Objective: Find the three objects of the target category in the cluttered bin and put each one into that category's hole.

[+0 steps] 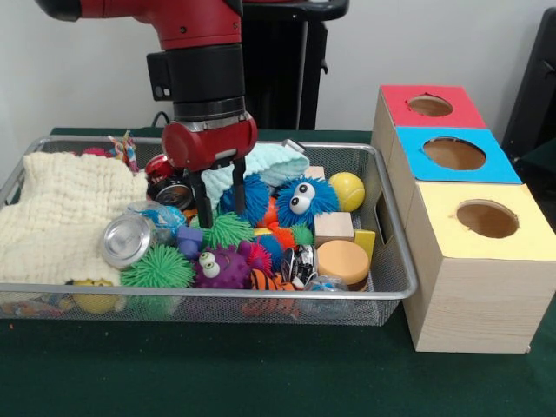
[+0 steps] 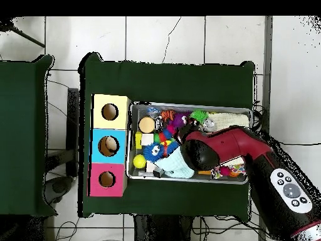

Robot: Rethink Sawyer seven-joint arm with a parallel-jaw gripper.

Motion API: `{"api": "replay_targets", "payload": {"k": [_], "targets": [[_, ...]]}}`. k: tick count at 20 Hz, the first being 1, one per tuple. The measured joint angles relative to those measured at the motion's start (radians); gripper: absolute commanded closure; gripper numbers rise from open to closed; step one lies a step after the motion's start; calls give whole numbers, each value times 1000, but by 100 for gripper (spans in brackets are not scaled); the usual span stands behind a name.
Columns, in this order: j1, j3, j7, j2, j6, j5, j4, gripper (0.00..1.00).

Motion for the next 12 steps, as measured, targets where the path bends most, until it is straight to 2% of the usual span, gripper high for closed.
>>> {"api": "replay_targets", "payload": {"k": [12], "targets": [[-62, -4, 0, 2, 0, 0, 1, 0]]}}
